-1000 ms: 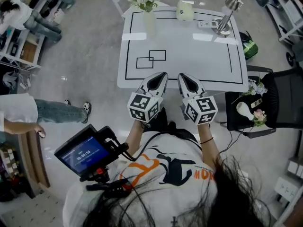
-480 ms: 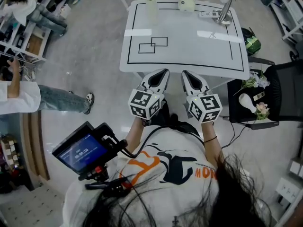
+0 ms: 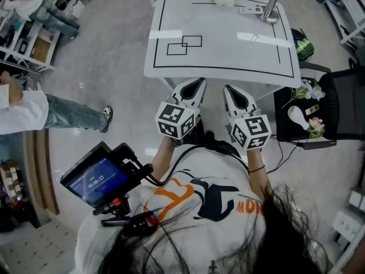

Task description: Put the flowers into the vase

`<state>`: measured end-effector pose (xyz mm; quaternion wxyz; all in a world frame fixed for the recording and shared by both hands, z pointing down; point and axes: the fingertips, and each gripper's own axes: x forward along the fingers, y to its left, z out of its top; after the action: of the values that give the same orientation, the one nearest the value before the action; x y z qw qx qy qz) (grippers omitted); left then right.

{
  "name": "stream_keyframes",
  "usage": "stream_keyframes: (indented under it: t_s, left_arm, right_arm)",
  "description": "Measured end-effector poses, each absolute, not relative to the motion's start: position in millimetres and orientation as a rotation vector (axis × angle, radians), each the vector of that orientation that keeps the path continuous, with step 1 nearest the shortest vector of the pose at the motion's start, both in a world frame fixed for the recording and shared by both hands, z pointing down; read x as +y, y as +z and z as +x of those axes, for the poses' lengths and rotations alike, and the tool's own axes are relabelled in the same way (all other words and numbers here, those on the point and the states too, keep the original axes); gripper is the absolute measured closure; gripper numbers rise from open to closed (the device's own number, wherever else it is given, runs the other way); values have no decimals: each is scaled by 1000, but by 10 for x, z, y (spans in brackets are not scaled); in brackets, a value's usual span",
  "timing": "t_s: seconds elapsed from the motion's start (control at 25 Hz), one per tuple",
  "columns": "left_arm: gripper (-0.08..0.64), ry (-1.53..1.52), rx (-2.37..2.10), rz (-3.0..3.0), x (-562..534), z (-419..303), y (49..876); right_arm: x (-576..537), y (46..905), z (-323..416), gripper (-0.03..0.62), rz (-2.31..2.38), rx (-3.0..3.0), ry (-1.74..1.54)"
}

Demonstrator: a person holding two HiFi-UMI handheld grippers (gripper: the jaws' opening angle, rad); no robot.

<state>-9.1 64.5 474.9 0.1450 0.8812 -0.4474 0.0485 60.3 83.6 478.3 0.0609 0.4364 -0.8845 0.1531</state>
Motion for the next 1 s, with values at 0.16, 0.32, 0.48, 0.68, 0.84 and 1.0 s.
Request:
stream_keyframes:
  t_s: [0.16,0.32,0.48,0.68,0.84,1.0]
  left_arm:
    - [548,135,-1285,2544,650,-75,4738]
    - [548,129,-1288,2547,664,-87,4739]
    - [548,122,-1294,2546,676,-98,4745]
    - [548,120,-1295,2544,665,-92,4749]
    - [548,116,-1289,2548,660,-54,4749]
    - [548,122,-1269,2559,643,14,4758]
  right_arm:
    - [855,4738,573,578,1297,-2683,416]
    - [858,4705,543,578,1290,-2695,400]
    - [868,4703,510,578,1274,-2702,388]
    - [853,4697,467,578,1251,-2711,379]
    - [843,4708,487,578,1247,-2711,384]
    - [836,4722,554,578,1266,-2703,390]
